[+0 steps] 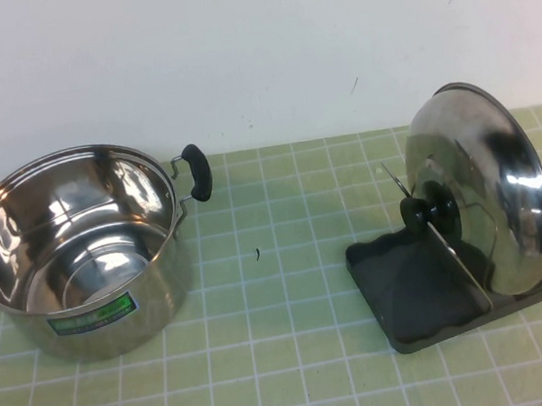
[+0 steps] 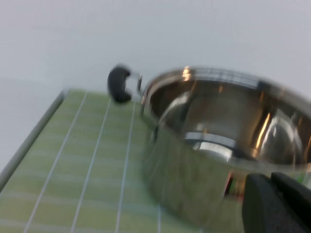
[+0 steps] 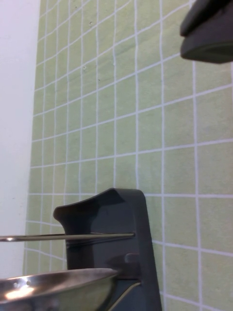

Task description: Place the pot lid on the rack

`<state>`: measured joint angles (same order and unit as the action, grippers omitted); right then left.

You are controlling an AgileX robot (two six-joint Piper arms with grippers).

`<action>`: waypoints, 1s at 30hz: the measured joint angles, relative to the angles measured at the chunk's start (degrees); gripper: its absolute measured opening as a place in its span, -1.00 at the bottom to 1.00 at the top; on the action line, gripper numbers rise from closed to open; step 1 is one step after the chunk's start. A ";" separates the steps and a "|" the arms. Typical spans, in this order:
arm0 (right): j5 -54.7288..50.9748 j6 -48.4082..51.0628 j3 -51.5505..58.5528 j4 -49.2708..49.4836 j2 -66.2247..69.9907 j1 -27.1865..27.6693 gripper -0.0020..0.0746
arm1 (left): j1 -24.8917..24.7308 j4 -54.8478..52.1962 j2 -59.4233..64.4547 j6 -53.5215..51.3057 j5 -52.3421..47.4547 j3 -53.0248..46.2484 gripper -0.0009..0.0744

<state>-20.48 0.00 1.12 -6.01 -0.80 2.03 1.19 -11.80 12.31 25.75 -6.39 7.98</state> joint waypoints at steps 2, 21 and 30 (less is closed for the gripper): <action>0.00 0.00 0.00 0.00 0.00 0.00 -0.95 | 0.98 8.61 -4.35 -11.12 -5.19 -0.93 -0.98; 0.00 0.00 0.00 0.00 0.00 0.00 -0.95 | 0.12 14.26 -13.01 -16.92 -9.37 -9.17 -0.98; 0.00 0.00 0.00 0.00 0.00 0.00 -0.95 | -1.24 13.80 -13.01 -22.87 -10.66 -9.06 -0.98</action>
<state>-20.48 0.00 1.12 -6.01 -0.80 2.03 -0.04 1.99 -0.70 2.89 -17.05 -1.08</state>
